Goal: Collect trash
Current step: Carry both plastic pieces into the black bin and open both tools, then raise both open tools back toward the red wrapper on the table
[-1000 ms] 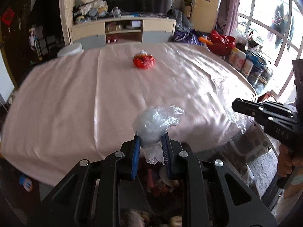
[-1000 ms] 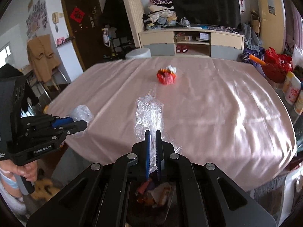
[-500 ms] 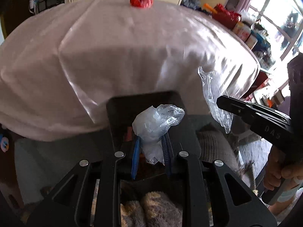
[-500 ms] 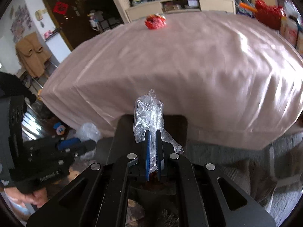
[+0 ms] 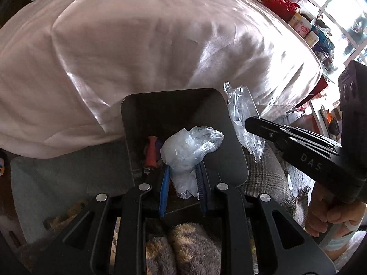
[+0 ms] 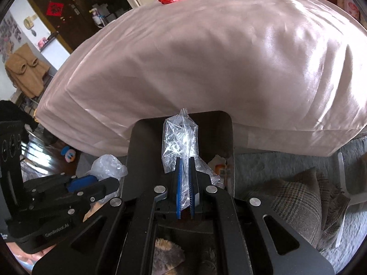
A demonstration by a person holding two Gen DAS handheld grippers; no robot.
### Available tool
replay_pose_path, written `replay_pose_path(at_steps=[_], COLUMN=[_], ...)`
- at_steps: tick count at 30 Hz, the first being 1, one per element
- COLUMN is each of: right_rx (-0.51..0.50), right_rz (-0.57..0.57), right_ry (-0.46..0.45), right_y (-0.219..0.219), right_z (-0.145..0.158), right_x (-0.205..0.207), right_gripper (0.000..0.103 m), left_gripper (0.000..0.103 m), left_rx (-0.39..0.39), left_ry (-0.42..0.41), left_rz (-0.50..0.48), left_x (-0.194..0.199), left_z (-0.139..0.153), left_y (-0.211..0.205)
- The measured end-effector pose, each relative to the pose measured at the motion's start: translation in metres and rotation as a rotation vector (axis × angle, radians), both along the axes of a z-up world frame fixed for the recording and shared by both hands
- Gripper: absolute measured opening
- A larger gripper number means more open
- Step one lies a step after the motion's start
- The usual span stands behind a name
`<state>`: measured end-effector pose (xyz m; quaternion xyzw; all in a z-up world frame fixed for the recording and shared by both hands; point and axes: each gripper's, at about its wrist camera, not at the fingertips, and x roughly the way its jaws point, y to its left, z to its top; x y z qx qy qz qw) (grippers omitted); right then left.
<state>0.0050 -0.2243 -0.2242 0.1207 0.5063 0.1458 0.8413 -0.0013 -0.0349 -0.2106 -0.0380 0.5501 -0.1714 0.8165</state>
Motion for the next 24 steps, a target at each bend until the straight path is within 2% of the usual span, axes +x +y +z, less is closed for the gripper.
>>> replay_pose_path(at_steps=[9, 12, 14, 16, 20, 22, 24], right_rx=[0.011, 0.023, 0.031, 0.036, 0.040, 0.037, 0.026], right_rz=[0.007, 0.002, -0.002, -0.005, -0.013, -0.022, -0.032], right_ry=[0.002, 0.010, 0.011, 0.008, 0.001, -0.010, -0.028], right_y=[0.003, 0.001, 0.000, -0.003, -0.006, -0.008, -0.010], right_z=[0.002, 0.001, 0.001, 0.002, 0.004, 0.006, 0.011], right_x=[0.005, 0.006, 0.007, 0.007, 0.007, 0.006, 0.006], right_gripper=[0.011, 0.012, 0.016, 0.030, 0.037, 0.059, 0.071], left_gripper=[0.024, 0.027, 0.033, 0.036, 0.043, 0.049, 0.056], left_rx=[0.008, 0.017, 0.017, 0.013, 0.010, 0.016, 0.022], left_ry=[0.000, -0.007, -0.007, -0.009, -0.010, -0.017, -0.028], left_rz=[-0.006, -0.013, -0.008, -0.002, 0.007, 0.013, 0.022], left_x=[-0.001, -0.001, -0.001, -0.001, 0.000, 0.000, -0.001], left_z=[0.001, 0.001, 0.002, 0.002, 0.002, 0.003, 0.006], left_y=[-0.001, -0.003, -0.003, -0.001, 0.002, 0.003, 0.004])
